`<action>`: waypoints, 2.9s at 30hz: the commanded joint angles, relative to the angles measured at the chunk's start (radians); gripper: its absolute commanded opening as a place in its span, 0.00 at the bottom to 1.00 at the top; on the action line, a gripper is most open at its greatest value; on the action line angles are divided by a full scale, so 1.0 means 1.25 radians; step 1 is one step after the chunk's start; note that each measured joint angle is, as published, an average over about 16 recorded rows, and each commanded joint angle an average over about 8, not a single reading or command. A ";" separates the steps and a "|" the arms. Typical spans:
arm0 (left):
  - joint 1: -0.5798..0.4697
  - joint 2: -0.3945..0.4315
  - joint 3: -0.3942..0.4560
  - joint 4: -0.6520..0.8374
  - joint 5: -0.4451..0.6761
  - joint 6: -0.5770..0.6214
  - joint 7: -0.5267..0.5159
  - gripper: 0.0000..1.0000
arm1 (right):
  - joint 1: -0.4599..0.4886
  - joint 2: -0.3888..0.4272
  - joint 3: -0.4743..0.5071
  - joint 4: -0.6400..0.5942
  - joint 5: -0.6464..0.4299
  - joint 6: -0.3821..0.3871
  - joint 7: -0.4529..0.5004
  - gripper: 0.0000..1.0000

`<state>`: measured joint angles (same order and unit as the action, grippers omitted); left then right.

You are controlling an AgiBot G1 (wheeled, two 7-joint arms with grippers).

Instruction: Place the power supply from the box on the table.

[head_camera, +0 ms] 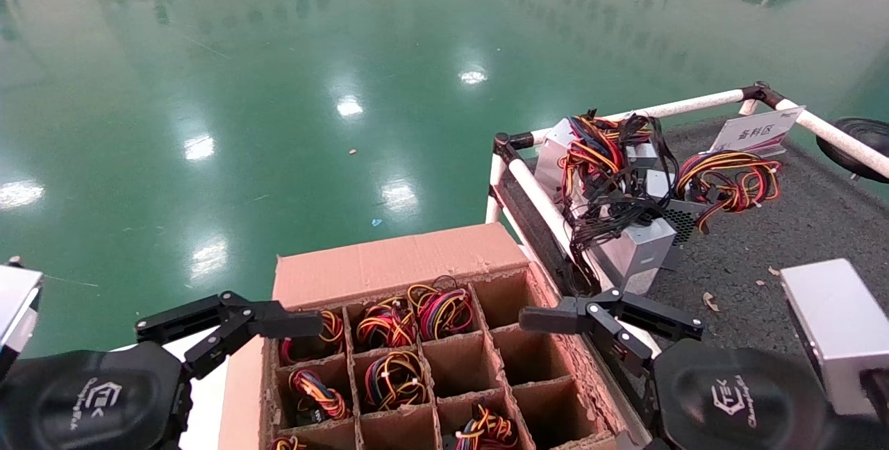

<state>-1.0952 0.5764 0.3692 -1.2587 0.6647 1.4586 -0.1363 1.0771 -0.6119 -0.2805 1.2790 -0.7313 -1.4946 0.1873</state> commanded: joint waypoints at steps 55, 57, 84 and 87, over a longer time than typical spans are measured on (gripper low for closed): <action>0.000 0.000 0.000 0.000 0.000 0.000 0.000 0.00 | 0.000 0.000 0.000 0.000 0.000 0.000 0.000 1.00; 0.000 0.000 0.000 0.000 0.000 0.000 0.000 0.00 | 0.000 0.000 0.000 0.001 0.000 0.000 0.000 1.00; 0.000 0.000 0.000 0.000 0.000 0.000 0.000 1.00 | 0.101 -0.142 -0.152 -0.172 -0.327 0.124 -0.024 1.00; 0.000 0.000 0.000 0.000 0.000 0.000 0.000 1.00 | 0.104 -0.133 -0.159 -0.179 -0.338 0.110 -0.024 1.00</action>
<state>-1.0953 0.5764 0.3694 -1.2585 0.6646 1.4587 -0.1362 1.1982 -0.7727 -0.4759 1.0644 -1.1467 -1.3558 0.1598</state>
